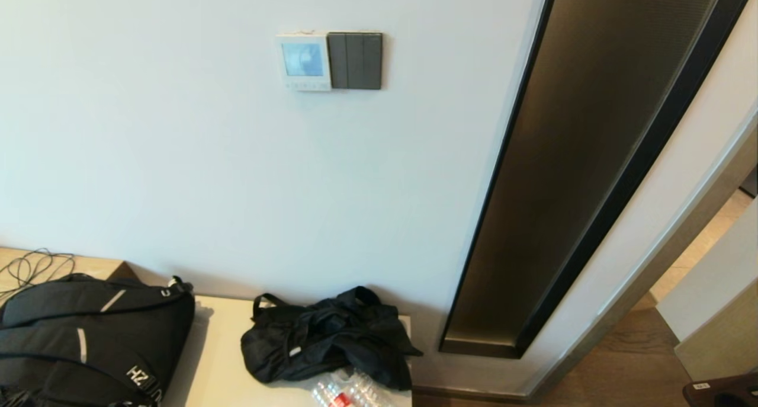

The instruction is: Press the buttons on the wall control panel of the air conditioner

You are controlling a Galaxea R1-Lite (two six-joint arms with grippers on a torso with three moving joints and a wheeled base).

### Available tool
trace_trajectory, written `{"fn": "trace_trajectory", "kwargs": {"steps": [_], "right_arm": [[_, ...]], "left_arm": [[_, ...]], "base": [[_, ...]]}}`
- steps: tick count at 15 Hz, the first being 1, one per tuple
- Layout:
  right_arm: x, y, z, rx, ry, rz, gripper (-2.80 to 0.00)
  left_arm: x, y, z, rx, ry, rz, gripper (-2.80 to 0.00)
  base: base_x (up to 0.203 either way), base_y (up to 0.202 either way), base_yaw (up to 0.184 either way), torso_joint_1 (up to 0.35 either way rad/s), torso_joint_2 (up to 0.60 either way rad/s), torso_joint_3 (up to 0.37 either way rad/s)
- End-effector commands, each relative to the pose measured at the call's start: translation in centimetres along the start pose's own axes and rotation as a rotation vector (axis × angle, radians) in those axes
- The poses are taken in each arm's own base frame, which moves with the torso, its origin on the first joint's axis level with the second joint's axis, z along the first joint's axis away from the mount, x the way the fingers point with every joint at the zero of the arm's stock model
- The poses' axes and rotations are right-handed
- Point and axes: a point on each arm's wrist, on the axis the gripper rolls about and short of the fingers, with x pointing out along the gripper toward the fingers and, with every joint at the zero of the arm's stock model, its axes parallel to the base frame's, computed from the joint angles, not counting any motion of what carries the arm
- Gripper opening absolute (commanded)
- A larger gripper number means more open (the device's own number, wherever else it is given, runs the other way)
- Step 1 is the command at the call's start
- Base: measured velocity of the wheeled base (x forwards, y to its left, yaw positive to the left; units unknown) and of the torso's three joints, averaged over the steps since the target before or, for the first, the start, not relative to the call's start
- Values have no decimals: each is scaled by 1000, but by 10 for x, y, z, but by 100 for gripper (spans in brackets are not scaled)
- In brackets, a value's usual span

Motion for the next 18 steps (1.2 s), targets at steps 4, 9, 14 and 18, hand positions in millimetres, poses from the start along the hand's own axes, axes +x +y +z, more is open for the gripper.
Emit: {"fn": "trace_trajectory", "kwargs": {"steps": [4,9,14,18], "right_arm": [[0,0,0,-1,2,1,-280],[0,0,0,1,2,0,-280],[0,0,0,1,2,0,-280],[0,0,0,1,3,0,-280]], "left_arm": [[-12,2,-13,30,-51,88,-280],[-16,2,-18,67,-83,63,-280],[-25,1,-32,65,-77,-25,-280],[-30,1,-38,71,-110,-42,-280]], "base": [[0,0,0,0,0,0],[0,0,0,0,0,0],[0,0,0,0,0,0],[0,0,0,0,0,0]]}}
